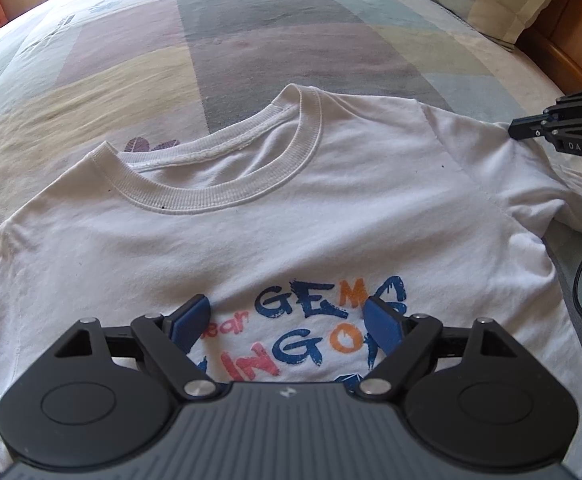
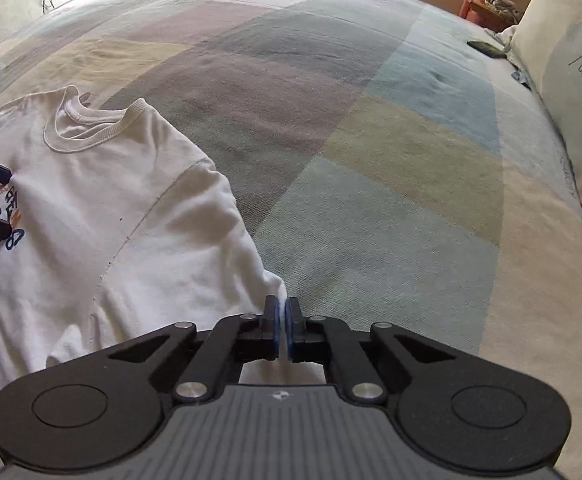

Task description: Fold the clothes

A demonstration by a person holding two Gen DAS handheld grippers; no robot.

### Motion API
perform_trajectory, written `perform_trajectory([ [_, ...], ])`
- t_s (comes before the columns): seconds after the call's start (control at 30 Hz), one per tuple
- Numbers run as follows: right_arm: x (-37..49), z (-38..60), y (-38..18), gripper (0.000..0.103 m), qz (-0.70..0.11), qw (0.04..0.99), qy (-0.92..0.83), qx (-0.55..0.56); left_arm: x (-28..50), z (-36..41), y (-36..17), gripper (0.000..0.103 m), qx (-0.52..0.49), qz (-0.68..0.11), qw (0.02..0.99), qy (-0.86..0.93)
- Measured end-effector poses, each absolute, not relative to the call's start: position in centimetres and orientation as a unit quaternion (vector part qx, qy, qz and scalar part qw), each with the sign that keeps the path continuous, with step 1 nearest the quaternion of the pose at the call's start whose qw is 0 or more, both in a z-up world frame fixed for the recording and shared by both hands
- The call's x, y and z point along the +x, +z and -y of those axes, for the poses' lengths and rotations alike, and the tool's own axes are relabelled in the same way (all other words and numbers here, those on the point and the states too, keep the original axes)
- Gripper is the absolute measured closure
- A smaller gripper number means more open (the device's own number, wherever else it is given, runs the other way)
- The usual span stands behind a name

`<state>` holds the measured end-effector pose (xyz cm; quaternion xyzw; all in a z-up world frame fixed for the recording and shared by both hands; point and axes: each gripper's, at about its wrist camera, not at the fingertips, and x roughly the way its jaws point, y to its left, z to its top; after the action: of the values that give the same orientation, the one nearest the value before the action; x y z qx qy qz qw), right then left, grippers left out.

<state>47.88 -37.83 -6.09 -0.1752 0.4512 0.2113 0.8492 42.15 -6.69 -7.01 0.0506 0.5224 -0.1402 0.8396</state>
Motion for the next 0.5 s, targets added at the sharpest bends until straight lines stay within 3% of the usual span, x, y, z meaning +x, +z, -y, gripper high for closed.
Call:
perform_trajectory([
  [0.13,48.7,39.3,-5.2,0.099,-0.436,0.874,0.132,-0.167,42.1,6.7,-7.0,0.019,0.052,-0.521,0.840,-0.140],
  [0.43,50.2,35.6,-6.1,0.084,-0.464,0.849,0.243,-0.065,42.2,7.0,-7.0,0.018,0.054,-0.522,0.841,-0.135],
  [0.5,50.8,35.0,-7.2,0.086,-0.467,0.851,0.223,-0.083,42.3,7.0,-6.8,0.018,0.055,-0.525,0.838,-0.137],
])
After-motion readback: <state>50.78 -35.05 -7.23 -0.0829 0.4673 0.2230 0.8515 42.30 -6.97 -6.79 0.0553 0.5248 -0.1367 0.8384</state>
